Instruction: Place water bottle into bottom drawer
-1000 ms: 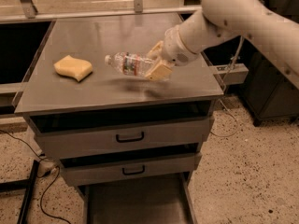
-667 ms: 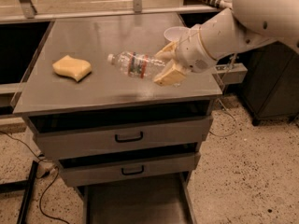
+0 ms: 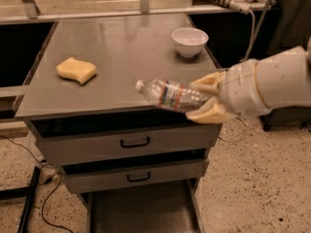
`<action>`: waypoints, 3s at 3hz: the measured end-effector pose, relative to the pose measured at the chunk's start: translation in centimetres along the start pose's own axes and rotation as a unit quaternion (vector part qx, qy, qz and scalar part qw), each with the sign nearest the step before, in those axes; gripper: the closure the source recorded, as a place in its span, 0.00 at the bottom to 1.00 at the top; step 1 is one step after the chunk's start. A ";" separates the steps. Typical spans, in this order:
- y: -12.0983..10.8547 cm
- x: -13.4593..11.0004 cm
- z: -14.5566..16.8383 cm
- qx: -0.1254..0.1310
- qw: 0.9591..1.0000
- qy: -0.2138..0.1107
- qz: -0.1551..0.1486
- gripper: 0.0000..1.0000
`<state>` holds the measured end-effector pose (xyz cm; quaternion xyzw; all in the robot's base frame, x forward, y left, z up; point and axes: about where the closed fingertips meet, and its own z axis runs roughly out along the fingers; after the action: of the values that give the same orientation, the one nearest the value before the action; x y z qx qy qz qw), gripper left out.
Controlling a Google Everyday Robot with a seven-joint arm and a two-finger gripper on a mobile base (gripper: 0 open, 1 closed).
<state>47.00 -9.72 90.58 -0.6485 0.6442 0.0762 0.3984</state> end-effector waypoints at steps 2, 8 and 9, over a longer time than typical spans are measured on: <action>7.8 9.7 6.1 -0.007 0.995 0.016 0.094 1.00; 21.0 24.3 24.2 -0.119 0.985 0.022 0.119 1.00; 23.0 27.1 27.7 -0.112 0.987 0.015 0.117 1.00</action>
Offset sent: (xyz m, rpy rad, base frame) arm -0.0294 -0.0431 -0.2343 0.1028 0.2321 -0.2023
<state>42.16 -10.27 45.75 -0.6101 0.7090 0.1839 0.3022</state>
